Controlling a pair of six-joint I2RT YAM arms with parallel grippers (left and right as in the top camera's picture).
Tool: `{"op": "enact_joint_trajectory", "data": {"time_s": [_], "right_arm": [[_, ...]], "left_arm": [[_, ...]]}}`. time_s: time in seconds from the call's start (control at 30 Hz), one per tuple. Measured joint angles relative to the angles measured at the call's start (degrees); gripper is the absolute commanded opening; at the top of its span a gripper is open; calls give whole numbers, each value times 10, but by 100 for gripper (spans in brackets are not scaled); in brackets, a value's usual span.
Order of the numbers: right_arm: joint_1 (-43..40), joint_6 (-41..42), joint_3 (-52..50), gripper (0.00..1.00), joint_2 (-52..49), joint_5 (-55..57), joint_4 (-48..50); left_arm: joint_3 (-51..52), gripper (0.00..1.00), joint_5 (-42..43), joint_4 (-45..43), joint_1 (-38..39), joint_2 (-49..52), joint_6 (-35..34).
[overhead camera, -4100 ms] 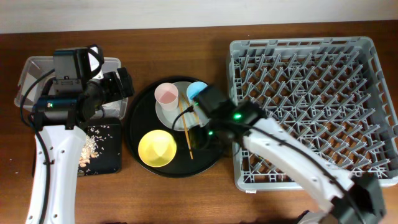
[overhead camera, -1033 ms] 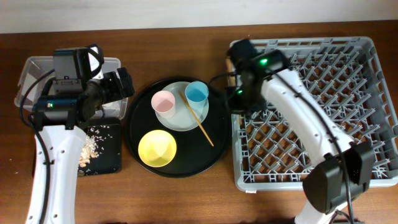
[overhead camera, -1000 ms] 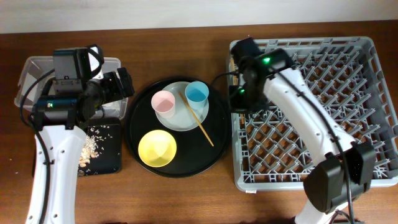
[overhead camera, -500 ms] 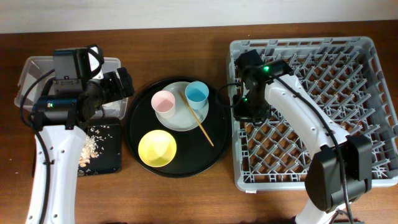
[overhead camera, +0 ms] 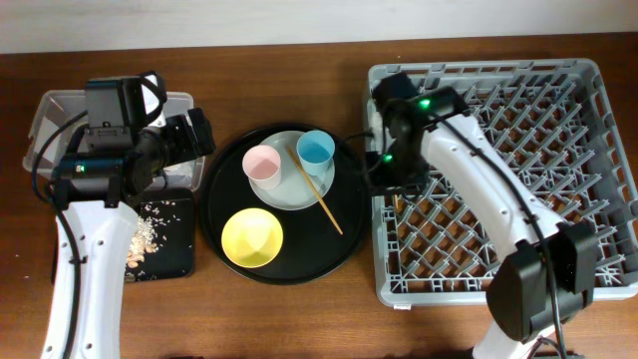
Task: Sort waste into correct bins and load items into the dishwasher rack
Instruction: 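Return right gripper to the tray and grasp the second chopstick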
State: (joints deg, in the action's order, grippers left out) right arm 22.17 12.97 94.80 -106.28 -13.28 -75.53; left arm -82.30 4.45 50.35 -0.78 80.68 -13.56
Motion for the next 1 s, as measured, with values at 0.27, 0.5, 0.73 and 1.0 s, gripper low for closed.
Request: {"op": "enact_joint_trajectory", "data": {"time_s": [0.27,0.5,0.73,1.0], "right_arm": [[129,-25,2,31,1,6,65],[169,-28,-37,40,1,97,148],[169,-29,-118,49,1,116,250],[169,-29,-215,49,1,120,363]], "left_arm": [[0,99,0,0,0,0,0],[0,99,0,0,0,0,0],[0,99,0,0,0,0,0],[0,99,0,0,0,0,0]]}}
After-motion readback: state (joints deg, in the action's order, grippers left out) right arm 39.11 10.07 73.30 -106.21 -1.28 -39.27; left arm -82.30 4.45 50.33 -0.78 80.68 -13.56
